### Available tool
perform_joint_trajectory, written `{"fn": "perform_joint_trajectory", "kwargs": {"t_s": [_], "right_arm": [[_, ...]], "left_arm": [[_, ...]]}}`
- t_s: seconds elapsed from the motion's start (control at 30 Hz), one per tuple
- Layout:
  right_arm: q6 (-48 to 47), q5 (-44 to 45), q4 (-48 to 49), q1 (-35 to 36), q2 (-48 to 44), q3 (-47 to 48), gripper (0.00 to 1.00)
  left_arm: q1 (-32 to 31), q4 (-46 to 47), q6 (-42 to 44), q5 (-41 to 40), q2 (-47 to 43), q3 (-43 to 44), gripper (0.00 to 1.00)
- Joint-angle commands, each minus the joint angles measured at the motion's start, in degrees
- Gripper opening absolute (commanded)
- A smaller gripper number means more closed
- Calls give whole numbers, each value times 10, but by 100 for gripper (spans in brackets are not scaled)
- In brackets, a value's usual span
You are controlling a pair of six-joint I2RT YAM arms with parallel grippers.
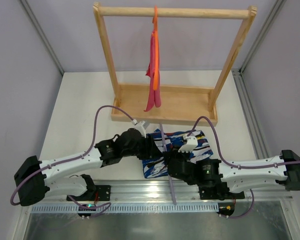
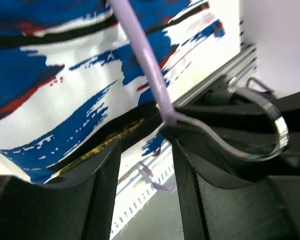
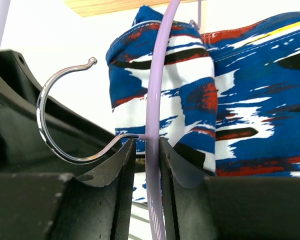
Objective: Place the trousers on the hanger
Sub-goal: Place trousers on hanger
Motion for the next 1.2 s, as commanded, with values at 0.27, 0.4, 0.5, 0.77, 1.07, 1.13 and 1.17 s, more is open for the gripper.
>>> {"fn": "perform_joint_trajectory", "kwargs": {"t_s": [0.27,0.4,0.5,0.77,1.07,1.13,1.17], "right_arm": [[23,34,56,43,-26,-14,30],[42,55,33,59,-44,-18,32],[36,56,27,62,-52,-17,32],[40,39,32,75,-84,-49,29],[98,46,-36,97,-144,-87,26],[93,42,-34,98,-161,-99,25],[88,39,-31,98,-166,-101,24]], "left_arm": [[9,169,-2,40,-44,-64,52],[6,178,0,34,-50,-74,53],[2,176,0,26,-52,-75,55],[-10,175,6,8,-36,-68,56],[-32,169,8,-24,3,-51,55],[-37,165,5,-31,9,-45,54],[-38,165,5,-35,9,-44,54]]}}
